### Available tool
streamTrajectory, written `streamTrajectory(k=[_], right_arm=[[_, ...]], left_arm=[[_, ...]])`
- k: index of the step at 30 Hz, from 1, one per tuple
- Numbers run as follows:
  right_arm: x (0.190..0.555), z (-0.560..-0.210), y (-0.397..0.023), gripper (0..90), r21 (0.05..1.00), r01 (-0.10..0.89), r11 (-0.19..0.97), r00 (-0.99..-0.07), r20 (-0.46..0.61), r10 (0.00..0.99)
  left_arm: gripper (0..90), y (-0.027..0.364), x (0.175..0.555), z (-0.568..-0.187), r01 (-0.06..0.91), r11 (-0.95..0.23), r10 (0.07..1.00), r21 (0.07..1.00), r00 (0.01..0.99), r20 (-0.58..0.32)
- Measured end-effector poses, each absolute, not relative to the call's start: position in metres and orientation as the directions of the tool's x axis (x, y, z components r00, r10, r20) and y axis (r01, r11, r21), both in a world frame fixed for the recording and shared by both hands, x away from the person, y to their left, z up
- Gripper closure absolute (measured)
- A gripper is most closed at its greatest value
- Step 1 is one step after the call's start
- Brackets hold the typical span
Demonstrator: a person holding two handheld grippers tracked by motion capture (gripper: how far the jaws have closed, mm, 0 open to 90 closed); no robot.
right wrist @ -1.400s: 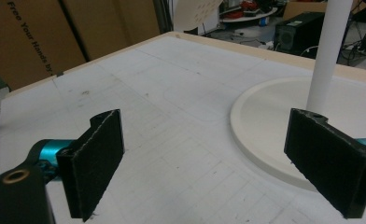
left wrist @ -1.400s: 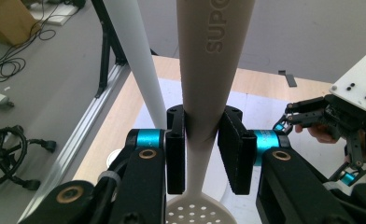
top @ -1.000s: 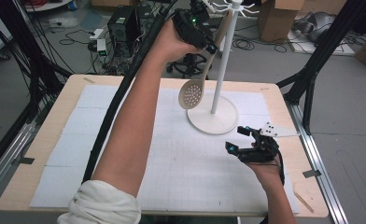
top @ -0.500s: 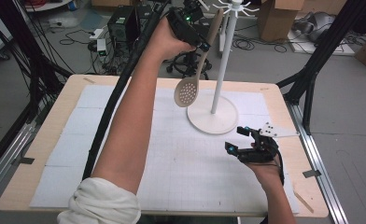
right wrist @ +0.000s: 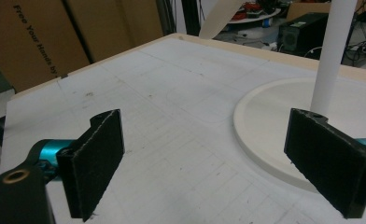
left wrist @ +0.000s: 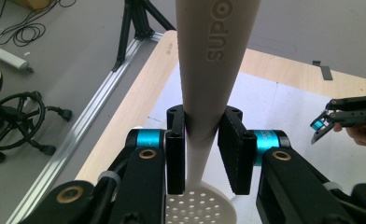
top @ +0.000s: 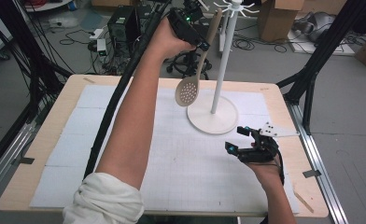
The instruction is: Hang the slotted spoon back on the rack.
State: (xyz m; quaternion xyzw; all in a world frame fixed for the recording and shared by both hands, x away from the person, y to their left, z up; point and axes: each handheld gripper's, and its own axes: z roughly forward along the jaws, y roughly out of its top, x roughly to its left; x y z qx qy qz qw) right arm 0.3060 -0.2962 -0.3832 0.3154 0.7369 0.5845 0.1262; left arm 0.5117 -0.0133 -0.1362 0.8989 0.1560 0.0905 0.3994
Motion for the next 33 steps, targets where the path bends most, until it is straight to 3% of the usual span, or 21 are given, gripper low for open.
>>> streamTrajectory(k=[7, 10, 15, 30, 33], right_arm=[[0.305, -0.383, -0.297, 11.3, 0.942, 0.316, 0.117, -0.769, 0.182, 0.612], [0.305, -0.383, -0.297, 11.3, 0.941, 0.317, 0.120, -0.769, 0.181, 0.613], [0.304, -0.383, -0.296, 11.3, 0.942, 0.312, 0.124, -0.772, 0.175, 0.612], [0.303, -0.382, -0.292, 11.3, 0.939, 0.315, 0.137, -0.775, 0.171, 0.609], [0.303, -0.383, -0.291, 11.4, 0.938, 0.315, 0.143, -0.776, 0.168, 0.608]], left_arm=[[71.9, -0.014, 0.514, -0.140, 0.197, -0.637, 0.351, 0.745, 0.935, 0.052], [61.9, -0.010, 0.510, -0.140, 0.193, -0.642, 0.355, 0.742, 0.933, 0.064], [56.9, 0.003, 0.500, -0.140, 0.174, -0.633, 0.326, 0.754, 0.944, 0.056], [53.7, 0.059, 0.464, -0.151, 0.133, -0.524, 0.247, 0.841, 0.969, 0.001], [52.4, 0.063, 0.458, -0.153, 0.132, -0.555, 0.247, 0.822, 0.969, 0.011]])
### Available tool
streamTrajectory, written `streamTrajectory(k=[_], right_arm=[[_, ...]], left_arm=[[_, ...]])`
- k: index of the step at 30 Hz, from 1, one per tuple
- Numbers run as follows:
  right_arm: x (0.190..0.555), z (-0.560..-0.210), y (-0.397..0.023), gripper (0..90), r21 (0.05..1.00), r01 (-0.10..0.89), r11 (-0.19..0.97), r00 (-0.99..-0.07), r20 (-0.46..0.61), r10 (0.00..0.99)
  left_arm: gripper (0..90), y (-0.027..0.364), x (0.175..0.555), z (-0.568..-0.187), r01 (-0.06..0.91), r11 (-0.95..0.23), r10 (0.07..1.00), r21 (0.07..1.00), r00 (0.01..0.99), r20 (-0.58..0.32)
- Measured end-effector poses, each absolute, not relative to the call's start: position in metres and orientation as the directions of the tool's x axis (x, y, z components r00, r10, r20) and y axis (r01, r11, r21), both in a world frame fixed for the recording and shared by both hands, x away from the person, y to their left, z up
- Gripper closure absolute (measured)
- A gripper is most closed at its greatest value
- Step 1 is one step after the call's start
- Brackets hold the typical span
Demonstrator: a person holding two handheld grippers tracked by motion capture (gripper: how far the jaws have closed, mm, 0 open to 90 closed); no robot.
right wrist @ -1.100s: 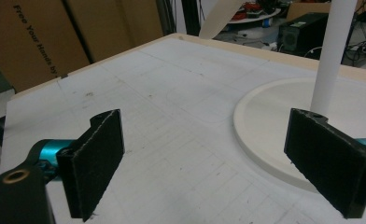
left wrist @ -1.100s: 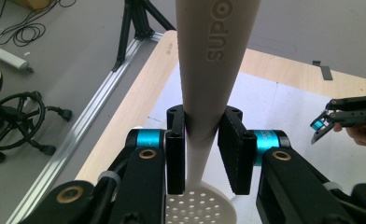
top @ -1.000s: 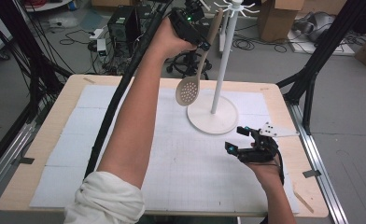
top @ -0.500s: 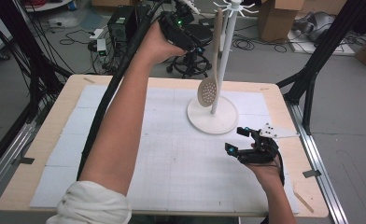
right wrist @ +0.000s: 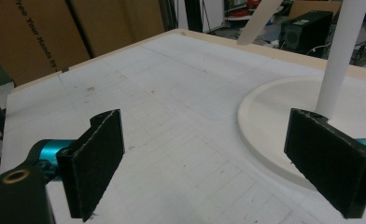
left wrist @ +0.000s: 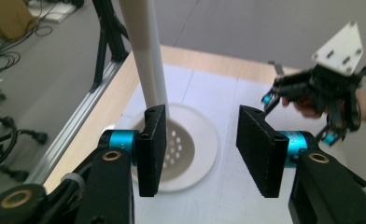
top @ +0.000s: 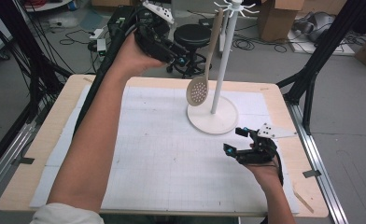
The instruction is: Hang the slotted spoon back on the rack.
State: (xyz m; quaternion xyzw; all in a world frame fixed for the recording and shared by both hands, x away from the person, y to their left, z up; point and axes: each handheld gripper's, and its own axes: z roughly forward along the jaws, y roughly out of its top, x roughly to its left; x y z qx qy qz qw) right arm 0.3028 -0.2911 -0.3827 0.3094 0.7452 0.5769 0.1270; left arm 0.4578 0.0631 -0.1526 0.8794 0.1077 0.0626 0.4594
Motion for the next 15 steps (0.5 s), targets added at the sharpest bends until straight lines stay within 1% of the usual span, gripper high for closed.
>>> streamTrajectory(k=[4, 7, 15], right_arm=[[0.302, -0.382, -0.290, 11.3, 0.940, 0.308, 0.148, -0.780, 0.161, 0.604], [0.302, -0.382, -0.289, 11.3, 0.938, 0.312, 0.149, -0.781, 0.164, 0.602], [0.303, -0.382, -0.287, 11.3, 0.938, 0.308, 0.158, -0.784, 0.156, 0.601]], left_arm=[[48.9, 0.071, 0.448, -0.154, 0.110, -0.510, 0.230, 0.853, 0.973, 0.011], [47.2, 0.078, 0.444, -0.161, 0.108, -0.510, 0.236, 0.853, 0.972, 0.018], [45.1, 0.103, 0.437, -0.182, 0.132, -0.460, 0.253, 0.878, 0.967, -0.013]])
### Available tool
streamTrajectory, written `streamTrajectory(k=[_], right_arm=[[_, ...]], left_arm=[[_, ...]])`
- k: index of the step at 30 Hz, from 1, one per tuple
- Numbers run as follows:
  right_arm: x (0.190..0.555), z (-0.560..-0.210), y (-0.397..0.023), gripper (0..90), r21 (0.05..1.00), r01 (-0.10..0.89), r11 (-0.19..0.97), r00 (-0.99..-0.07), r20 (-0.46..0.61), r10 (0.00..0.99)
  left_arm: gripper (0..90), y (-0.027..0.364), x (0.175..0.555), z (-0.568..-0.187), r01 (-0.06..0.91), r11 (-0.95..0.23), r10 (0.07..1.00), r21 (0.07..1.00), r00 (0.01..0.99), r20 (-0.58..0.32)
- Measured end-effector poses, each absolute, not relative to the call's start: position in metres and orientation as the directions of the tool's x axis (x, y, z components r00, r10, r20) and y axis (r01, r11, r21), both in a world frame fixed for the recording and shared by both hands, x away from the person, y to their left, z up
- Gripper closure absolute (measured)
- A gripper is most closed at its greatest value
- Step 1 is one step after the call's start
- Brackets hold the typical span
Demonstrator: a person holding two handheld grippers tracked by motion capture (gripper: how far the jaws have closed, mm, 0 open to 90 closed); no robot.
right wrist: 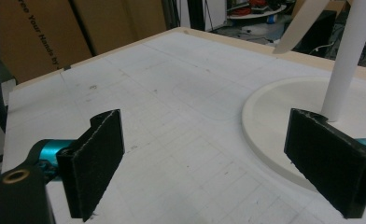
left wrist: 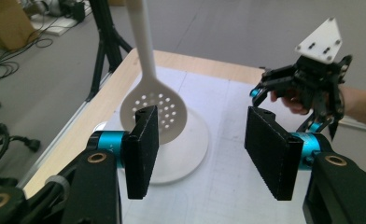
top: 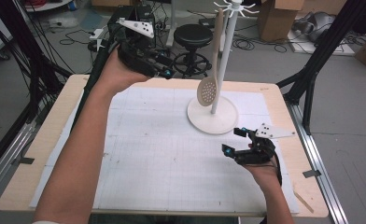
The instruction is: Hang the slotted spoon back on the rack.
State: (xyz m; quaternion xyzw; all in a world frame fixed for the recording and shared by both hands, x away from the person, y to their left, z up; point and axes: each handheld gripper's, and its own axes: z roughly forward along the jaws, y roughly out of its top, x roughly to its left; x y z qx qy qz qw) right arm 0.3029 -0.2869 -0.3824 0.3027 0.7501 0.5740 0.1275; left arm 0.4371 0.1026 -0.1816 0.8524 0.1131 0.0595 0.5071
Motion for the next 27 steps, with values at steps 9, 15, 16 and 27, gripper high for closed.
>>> streamTrajectory(k=[9, 15, 16, 27], right_arm=[[0.303, -0.383, -0.285, 11.3, 0.936, 0.312, 0.162, -0.785, 0.159, 0.599], [0.303, -0.383, -0.284, 11.3, 0.935, 0.316, 0.163, -0.785, 0.161, 0.598], [0.303, -0.383, -0.284, 11.3, 0.935, 0.315, 0.164, -0.785, 0.159, 0.599], [0.304, -0.383, -0.284, 11.3, 0.936, 0.312, 0.166, -0.786, 0.156, 0.598]], left_arm=[[41.7, 0.120, 0.427, -0.199, 0.144, -0.428, 0.251, 0.892, 0.967, -0.035], [39.3, 0.130, 0.420, -0.218, 0.155, -0.412, 0.248, 0.898, 0.967, -0.053], [39.0, 0.132, 0.419, -0.221, 0.157, -0.408, 0.249, 0.899, 0.967, -0.057], [35.5, 0.142, 0.400, -0.253, 0.151, -0.367, 0.229, 0.918, 0.971, -0.068]])
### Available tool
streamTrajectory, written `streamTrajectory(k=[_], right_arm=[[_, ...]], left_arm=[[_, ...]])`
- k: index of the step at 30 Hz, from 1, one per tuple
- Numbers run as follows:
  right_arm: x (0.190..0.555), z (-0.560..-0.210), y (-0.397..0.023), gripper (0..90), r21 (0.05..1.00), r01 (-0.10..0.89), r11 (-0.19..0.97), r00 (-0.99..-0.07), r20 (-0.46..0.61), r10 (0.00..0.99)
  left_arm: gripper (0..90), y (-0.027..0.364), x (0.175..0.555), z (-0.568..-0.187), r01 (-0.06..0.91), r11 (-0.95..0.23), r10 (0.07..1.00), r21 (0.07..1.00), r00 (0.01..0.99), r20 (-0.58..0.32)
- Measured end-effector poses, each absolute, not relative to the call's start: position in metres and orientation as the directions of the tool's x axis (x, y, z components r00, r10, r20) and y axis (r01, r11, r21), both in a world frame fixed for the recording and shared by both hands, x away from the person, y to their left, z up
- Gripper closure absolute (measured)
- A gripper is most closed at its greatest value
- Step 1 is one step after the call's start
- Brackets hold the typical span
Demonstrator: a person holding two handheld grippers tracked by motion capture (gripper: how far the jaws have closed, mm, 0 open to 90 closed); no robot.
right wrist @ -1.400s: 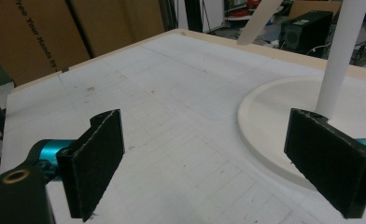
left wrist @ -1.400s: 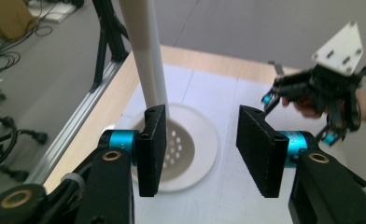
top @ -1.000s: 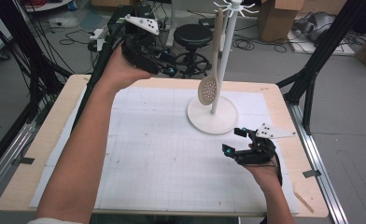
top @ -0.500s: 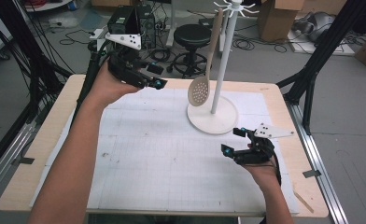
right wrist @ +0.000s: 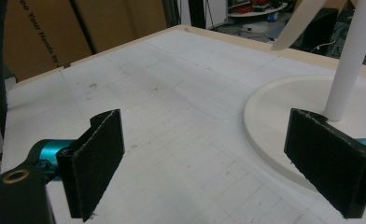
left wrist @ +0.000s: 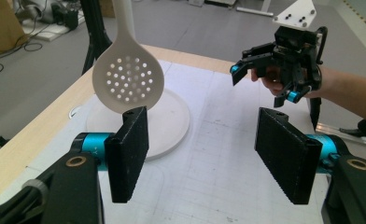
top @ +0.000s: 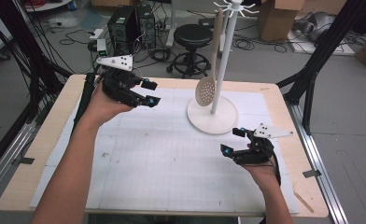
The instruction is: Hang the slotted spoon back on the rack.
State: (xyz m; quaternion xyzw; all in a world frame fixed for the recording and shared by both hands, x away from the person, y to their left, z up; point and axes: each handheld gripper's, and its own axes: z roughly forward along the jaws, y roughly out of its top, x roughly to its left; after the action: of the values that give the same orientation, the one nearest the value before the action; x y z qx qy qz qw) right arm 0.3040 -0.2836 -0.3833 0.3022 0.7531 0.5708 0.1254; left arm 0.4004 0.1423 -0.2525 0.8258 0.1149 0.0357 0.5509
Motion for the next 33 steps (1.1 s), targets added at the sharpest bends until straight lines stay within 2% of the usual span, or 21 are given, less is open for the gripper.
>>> streamTrajectory(k=[11, 21, 23, 33], right_arm=[[0.304, -0.384, -0.282, 11.3, 0.934, 0.314, 0.168, -0.787, 0.157, 0.597], [0.305, -0.385, -0.280, 11.3, 0.931, 0.321, 0.175, -0.788, 0.159, 0.595], [0.305, -0.385, -0.279, 11.3, 0.931, 0.318, 0.178, -0.788, 0.156, 0.595], [0.306, -0.386, -0.279, 11.3, 0.929, 0.322, 0.185, -0.788, 0.154, 0.597]], left_arm=[[28.7, 0.153, 0.383, -0.294, 0.160, -0.346, 0.227, 0.925, 0.970, -0.083], [23.0, 0.169, 0.369, -0.332, 0.199, -0.312, 0.283, 0.929, 0.953, -0.110], [19.0, 0.171, 0.368, -0.338, 0.206, -0.305, 0.301, 0.930, 0.947, -0.111], [13.7, 0.183, 0.357, -0.363, 0.212, -0.276, 0.310, 0.937, 0.943, -0.122]])
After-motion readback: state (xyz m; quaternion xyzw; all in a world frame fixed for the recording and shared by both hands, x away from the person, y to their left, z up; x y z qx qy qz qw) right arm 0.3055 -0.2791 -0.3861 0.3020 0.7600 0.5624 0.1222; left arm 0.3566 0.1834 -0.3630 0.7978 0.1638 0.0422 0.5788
